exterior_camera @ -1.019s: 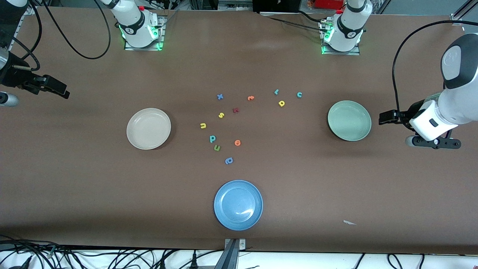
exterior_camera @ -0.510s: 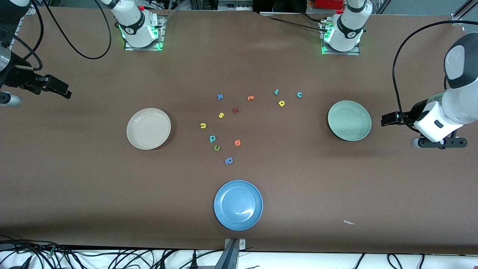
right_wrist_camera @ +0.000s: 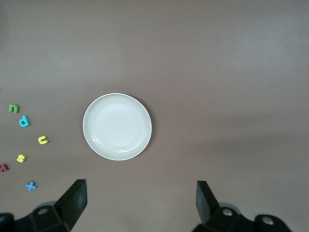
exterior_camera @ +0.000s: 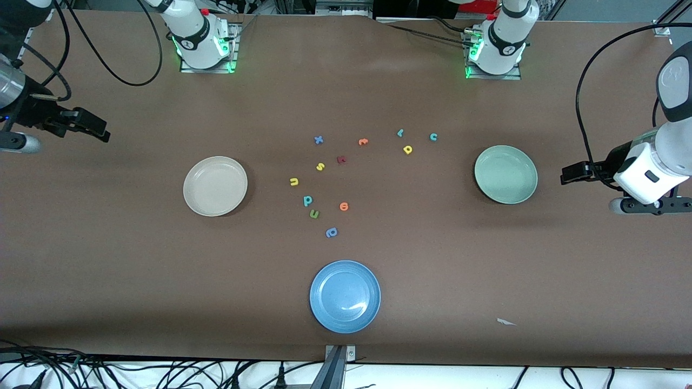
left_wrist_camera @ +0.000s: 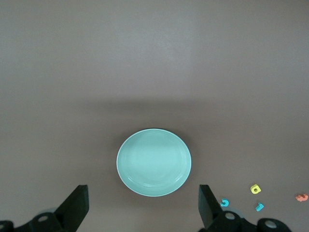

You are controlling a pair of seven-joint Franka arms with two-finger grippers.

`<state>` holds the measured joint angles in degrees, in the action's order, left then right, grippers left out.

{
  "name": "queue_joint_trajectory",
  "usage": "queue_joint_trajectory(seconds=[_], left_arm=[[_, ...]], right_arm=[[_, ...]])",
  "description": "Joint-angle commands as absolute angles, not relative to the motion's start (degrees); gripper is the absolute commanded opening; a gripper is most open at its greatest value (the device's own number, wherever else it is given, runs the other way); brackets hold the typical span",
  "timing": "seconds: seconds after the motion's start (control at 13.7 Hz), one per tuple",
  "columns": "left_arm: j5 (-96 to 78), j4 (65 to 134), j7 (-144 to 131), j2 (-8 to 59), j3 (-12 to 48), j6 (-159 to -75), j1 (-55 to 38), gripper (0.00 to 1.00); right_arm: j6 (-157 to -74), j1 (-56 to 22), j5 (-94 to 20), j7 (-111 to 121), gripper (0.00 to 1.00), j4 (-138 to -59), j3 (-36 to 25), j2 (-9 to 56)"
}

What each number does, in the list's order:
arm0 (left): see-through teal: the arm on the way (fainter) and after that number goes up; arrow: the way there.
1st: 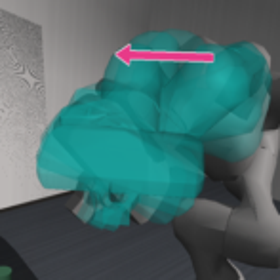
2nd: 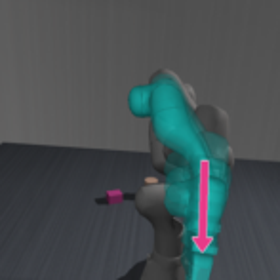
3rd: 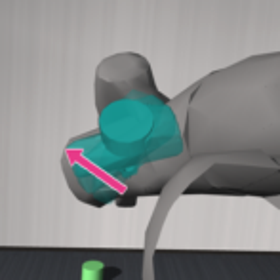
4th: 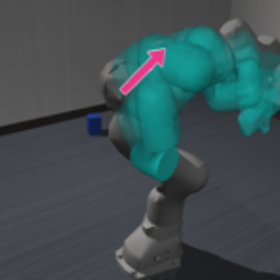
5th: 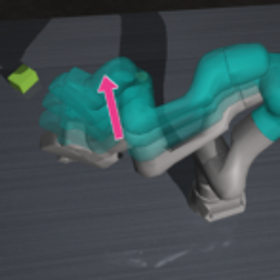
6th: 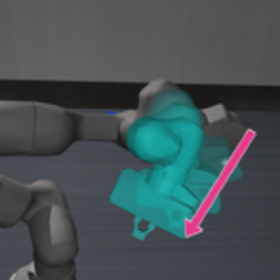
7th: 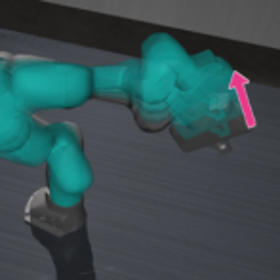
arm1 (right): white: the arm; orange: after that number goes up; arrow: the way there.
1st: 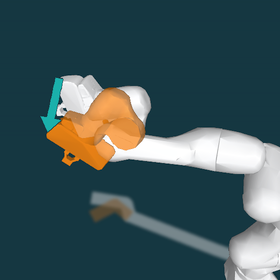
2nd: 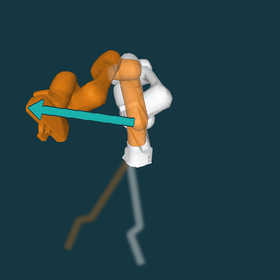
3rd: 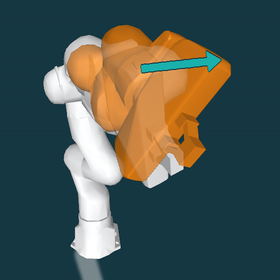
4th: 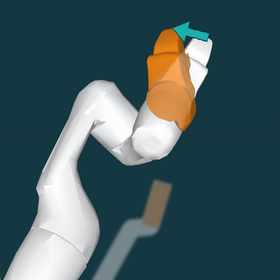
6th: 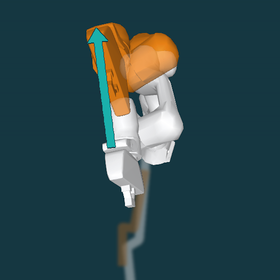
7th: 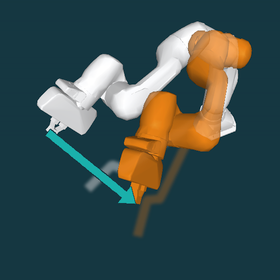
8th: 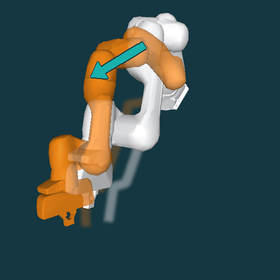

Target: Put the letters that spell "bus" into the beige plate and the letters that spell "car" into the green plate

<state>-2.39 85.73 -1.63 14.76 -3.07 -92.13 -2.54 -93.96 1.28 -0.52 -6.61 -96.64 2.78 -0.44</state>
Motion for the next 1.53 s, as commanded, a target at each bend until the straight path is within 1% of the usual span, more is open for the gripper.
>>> queue_joint_trajectory(seconds=[0.0, 0.15, 0.22, 0.29, 0.36, 0.44, 0.51, 0.66, 0.87, 0.95, 1.09, 1.16, 1.31, 1.46], left_arm=[[-3.34, 85.25, -1.94, 14.5, -2.81, -91.23, -2.55, 1.0], [-3.25, 85.69, -1.76, 14.68, -2.81, -91.14, -2.81, 1.0], [-3.34, 85.61, -1.41, 14.68, -2.9, -91.14, -2.46, 1.0], [-3.34, 85.34, -0.8, 14.68, -2.9, -91.14, -2.29, 1.0], [-3.34, 85.34, -0.18, 14.68, -2.99, -91.14, -2.29, 1.0], [-3.34, 85.43, -0.18, 14.68, -2.99, -91.14, -2.2, 1.0], [-3.25, 85.43, -0.18, 14.76, -2.99, -91.14, -2.2, 1.0], [-3.34, 85.52, -0.18, 15.03, -2.99, -91.14, -2.37, 1.0], [-3.86, 85.43, -0.18, 15.82, -2.99, -91.23, -2.55, 1.0], [-3.87, 85.6, -0.18, 15.82, -2.99, -91.23, -2.64, 1.0], [-3.96, 85.69, -0.18, 15.91, -2.9, -91.23, -2.9, 1.0], [-3.96, 85.69, -0.7, 15.91, -2.9, -91.23, -2.99, 1.0], [-4.13, 85.69, -1.32, 15.91, -2.81, -91.23, -3.77, 1.0], [-4.22, 85.69, -3.93, 15.56, -2.72, -91.06, -5.44, 1.0]], right_arm=[[-92.72, 0.97, 0.08, -8.26, 1.0, -96.77, 5.96, -1.06], [-92.81, 0.79, 0.44, -9.57, 1.0, -96.86, 10.78, -0.36], [-92.73, 0.7, 0.35, -11.06, 1.0, -97.03, 12.29, 1.13], [-93.51, -0.25, 0.09, -12.12, 1.0, -97.29, 13.35, 3.67], [-95.52, -2.18, 0.26, -13.0, 1.0, -96.6, 13.71, 8.39], [-99.28, -3.59, -0.26, -15.01, 1.0, -95.03, 13.71, 11.57], [-100.88, -4.04, -0.52, -17.47, 1.0, -95.01, 13.8, 14.12], [-103.87, -8.67, -0.27, -21.68, 1.0, -95.19, 14.33, 19.66], [-113.35, -13.17, 0.35, -35.65, 1.0, -96.85, 14.33, 25.64], [-116.42, -15.01, 0.35, -36.21, 1.0, -97.46, 14.33, 27.49], [-125.11, -17.83, 0.88, -37.26, 1.0, -101.75, 14.24, 29.52], [-128.2, -19.06, 2.97, -37.35, 0.97, -104.13, 14.06, 30.58], [-134.36, -19.95, 4.57, -40.75, 0.78, -108.7, 14.06, 30.94], [-136.84, -21.69, 4.75, -43.5, 0.65, -110.3, 14.06, 31.46]])
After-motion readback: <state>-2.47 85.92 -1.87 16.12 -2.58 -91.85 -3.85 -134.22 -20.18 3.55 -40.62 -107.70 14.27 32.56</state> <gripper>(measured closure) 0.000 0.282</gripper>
